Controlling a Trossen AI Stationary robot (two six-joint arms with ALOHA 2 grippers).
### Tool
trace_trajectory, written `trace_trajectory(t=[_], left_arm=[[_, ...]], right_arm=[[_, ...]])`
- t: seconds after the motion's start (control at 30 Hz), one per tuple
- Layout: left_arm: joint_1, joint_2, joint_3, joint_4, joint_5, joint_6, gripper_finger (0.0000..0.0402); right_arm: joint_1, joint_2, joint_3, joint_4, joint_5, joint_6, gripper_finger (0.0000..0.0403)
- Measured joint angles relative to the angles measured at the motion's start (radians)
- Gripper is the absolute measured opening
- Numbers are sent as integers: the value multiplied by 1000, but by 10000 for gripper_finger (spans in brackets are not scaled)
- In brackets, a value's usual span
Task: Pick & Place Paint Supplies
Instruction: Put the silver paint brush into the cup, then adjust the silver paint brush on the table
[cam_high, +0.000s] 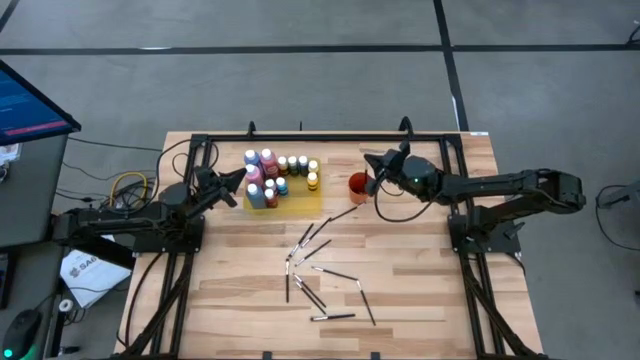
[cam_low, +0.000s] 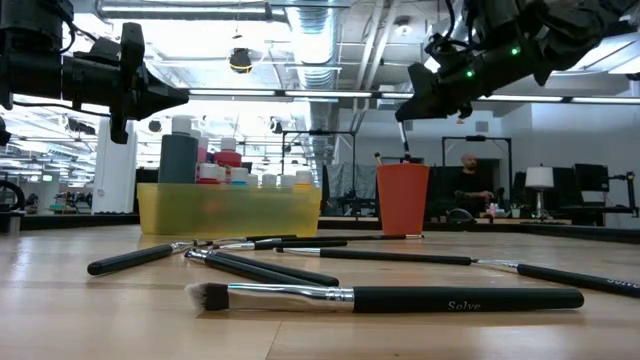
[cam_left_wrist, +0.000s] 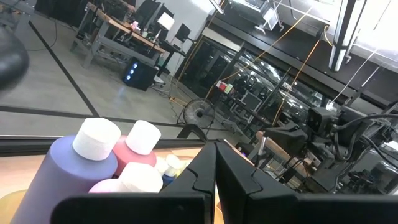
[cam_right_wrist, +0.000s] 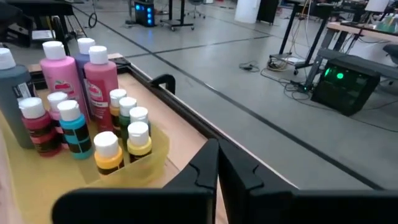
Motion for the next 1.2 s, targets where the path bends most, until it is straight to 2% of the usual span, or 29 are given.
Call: trace_trajectory(t=[0.1, 0.33, 0.43, 0.53, 0.6, 0.7, 0.83, 0.93, 1.2], left_arm=[[0, 0, 0, 0, 0, 0, 1], [0, 0, 0, 0, 0, 0, 1], [0, 0, 0, 0, 0, 0, 1], [0, 0, 0, 0, 0, 0, 1], [0, 0, 0, 0, 0, 0, 1], [0, 0, 0, 0, 0, 0, 1], [0, 0, 0, 0, 0, 0, 1], [0, 0, 0, 0, 0, 0, 1], [0, 0, 0, 0, 0, 0, 1]], right_arm=[[0, -10, 0, -5, 0, -3, 29], [25, -29, 72, -104, 0, -28, 127], [65, -28, 163, -220, -38, -11, 161], [118, -4, 291, -342, -97, 8, 176], [141, 52, 375, -460, -141, 12, 169], [157, 172, 490, -633, -200, 11, 134], [188, 351, 617, -799, -228, 8, 64], [226, 468, 696, -853, -232, 0, 12], [280, 671, 793, -915, -113, -19, 2]])
